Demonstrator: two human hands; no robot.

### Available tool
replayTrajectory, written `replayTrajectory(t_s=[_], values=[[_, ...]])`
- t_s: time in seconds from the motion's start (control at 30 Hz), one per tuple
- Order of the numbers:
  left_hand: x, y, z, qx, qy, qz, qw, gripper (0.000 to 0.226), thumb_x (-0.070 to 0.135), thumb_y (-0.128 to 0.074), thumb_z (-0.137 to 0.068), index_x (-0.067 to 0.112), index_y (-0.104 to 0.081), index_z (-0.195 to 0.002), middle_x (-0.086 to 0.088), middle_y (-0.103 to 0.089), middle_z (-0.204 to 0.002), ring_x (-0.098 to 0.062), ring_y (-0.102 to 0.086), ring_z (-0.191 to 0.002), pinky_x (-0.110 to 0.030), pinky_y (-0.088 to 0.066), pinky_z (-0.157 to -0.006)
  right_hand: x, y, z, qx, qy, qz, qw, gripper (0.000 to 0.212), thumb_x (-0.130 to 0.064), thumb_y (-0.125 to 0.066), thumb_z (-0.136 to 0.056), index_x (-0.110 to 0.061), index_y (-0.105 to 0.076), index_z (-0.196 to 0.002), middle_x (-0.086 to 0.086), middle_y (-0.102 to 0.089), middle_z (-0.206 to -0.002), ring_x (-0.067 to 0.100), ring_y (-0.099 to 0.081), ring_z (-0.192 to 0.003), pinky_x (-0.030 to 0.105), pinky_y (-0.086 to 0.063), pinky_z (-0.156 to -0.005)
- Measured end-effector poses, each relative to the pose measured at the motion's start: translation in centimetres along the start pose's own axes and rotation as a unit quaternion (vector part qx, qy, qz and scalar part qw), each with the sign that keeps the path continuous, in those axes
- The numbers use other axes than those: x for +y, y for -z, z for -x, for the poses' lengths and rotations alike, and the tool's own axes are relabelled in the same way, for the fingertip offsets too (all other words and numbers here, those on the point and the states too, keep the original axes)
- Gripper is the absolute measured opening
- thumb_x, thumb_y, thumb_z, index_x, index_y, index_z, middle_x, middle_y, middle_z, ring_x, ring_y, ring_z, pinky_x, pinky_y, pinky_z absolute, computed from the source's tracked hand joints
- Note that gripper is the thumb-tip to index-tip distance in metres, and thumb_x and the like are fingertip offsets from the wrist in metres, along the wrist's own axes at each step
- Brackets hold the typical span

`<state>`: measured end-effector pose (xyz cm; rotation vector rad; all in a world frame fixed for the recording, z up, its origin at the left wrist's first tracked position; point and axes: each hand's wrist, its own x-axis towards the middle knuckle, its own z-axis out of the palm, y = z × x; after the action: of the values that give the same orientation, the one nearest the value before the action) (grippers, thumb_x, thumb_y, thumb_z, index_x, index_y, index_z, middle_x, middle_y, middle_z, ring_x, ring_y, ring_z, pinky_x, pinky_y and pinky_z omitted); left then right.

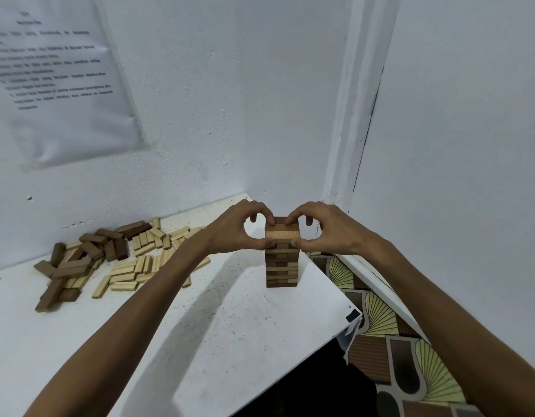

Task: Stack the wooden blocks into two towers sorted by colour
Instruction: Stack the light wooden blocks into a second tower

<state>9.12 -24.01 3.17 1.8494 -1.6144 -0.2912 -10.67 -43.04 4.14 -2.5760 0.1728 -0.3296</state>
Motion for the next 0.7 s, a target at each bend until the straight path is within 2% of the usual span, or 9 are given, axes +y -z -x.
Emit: replayTrajectory(t_s=[0.13, 0.27, 0.37, 0.43, 0.53, 0.6, 0.7], values=[[0.0, -0.1, 0.1, 0.002, 0.012, 0.015, 1.000, 0.050, 0.062, -0.074, -0.072, 0.036, -0.063, -0.113, 0.025, -0.062, -0.117, -0.011, -0.054, -0.103, -0.027, -0.040, -0.083, 0.1, 0.0, 0.0, 0.000, -0.005, -0.007, 1.000, 0.046, -0.038, -0.082, -0.085, -0.033, -0.064, -0.128, -0.021, -0.060, -0.117, 0.006, -0.053, -0.104, 0.019, -0.037, -0.076], [0.0, -0.4, 0.4, 0.007, 0.028, 0.052, 0.998, 0.056, 0.055, -0.079, -0.073, 0.032, -0.059, -0.121, 0.026, -0.062, -0.117, -0.009, -0.057, -0.106, -0.029, -0.043, -0.084, 0.1, -0.1, 0.1, -0.001, -0.013, -0.030, 0.999, 0.048, -0.040, -0.082, -0.085, -0.036, -0.060, -0.127, -0.023, -0.061, -0.122, 0.007, -0.054, -0.106, 0.021, -0.040, -0.078], [-0.1, -1.0, 0.9, 0.007, 0.055, 0.088, 0.995, 0.070, 0.058, -0.078, -0.077, 0.031, -0.051, -0.135, 0.027, -0.062, -0.127, -0.004, -0.058, -0.119, -0.029, -0.046, -0.093, 0.1, -0.3, 0.4, -0.007, -0.029, -0.025, 0.999, 0.072, -0.056, -0.079, -0.081, -0.039, -0.046, -0.142, -0.019, -0.058, -0.134, 0.006, -0.053, -0.115, 0.028, -0.045, -0.087], [0.0, -1.7, 1.2, 0.029, 0.085, 0.153, 0.984, 0.071, 0.068, -0.061, -0.087, 0.030, -0.045, -0.146, 0.021, -0.059, -0.142, -0.002, -0.053, -0.133, -0.033, -0.043, -0.108, -0.1, -0.7, 0.8, 0.011, -0.064, -0.062, 0.996, 0.089, -0.074, -0.070, -0.078, -0.042, -0.032, -0.153, -0.013, -0.050, -0.150, 0.009, -0.050, -0.130, 0.033, -0.045, -0.101], [1.0, -3.5, 1.5, 0.100, 0.153, 0.313, 0.932, 0.080, 0.077, -0.030, -0.092, 0.027, -0.040, -0.154, 0.010, -0.048, -0.158, -0.003, -0.043, -0.145, -0.036, -0.029, -0.124, -1.1, -2.5, 1.2, 0.098, -0.150, -0.242, 0.954, 0.088, -0.087, -0.048, -0.085, -0.040, -0.031, -0.157, -0.010, -0.040, -0.161, 0.012, -0.040, -0.144, 0.045, -0.034, -0.120], [2.0, -5.0, 1.4, 0.141, 0.208, 0.390, 0.886, 0.092, 0.080, -0.026, -0.088, 0.023, -0.033, -0.161, 0.006, -0.042, -0.162, -0.005, -0.037, -0.149, -0.038, -0.019, -0.129, -1.6, -4.4, 1.3, 0.142, -0.191, -0.330, 0.913, 0.098, -0.098, -0.037, -0.077, -0.040, -0.036, -0.156, -0.013, -0.042, -0.160, 0.011, -0.038, -0.148, 0.051, -0.027, -0.125], [2.5, -7.3, 1.3, 0.156, 0.247, 0.410, 0.864, 0.112, 0.098, -0.024, -0.077, 0.027, -0.027, -0.164, 0.007, -0.038, -0.165, -0.006, -0.031, -0.153, -0.045, -0.009, -0.131, -2.7, -6.9, 1.4, 0.159, -0.222, -0.410, 0.870, 0.113, -0.104, -0.032, -0.068, -0.036, -0.039, -0.157, -0.013, -0.043, -0.160, 0.008, -0.036, -0.149, 0.049, -0.022, -0.128]])
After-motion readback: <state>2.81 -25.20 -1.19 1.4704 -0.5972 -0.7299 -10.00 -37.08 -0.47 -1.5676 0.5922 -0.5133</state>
